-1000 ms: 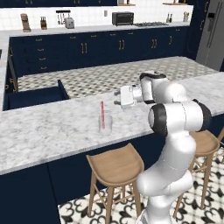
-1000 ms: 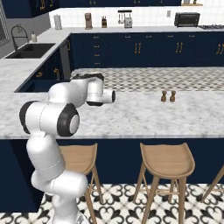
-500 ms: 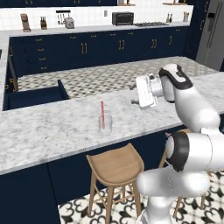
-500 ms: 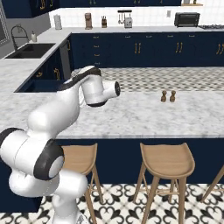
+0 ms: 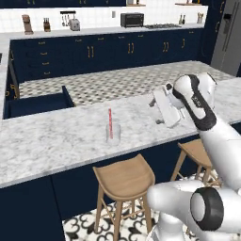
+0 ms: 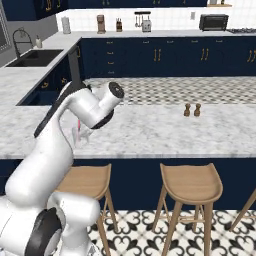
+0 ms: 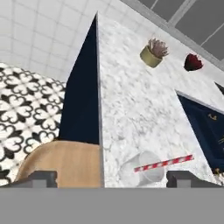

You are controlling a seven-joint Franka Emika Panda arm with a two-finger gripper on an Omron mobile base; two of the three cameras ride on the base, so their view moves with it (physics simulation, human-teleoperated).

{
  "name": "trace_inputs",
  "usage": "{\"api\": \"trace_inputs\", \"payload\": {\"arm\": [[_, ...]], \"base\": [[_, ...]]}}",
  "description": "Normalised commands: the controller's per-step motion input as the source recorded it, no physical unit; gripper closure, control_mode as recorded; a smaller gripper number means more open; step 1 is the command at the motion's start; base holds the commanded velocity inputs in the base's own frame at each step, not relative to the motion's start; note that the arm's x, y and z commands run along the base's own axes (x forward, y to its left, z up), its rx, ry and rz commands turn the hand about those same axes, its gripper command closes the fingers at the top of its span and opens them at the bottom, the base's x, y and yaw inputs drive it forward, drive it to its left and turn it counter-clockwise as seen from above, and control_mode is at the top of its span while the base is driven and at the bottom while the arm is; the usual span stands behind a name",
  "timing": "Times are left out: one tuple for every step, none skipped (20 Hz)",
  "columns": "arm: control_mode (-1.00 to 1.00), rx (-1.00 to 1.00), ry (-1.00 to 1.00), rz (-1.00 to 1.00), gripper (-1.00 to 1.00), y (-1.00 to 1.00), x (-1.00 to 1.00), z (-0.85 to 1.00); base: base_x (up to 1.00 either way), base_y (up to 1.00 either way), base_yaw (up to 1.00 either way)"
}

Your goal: Take a straw from the drawer in front and place it inside the glass cup on the dining counter.

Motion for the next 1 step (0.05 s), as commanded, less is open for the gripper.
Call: {"api": "trace_inputs", "payload": {"arm": [[-1.0,-0.4,0.0,0.0,-1.0,-0.33,-0.54,0.0]], "base": [[0.0,0.0,0.0]]}}
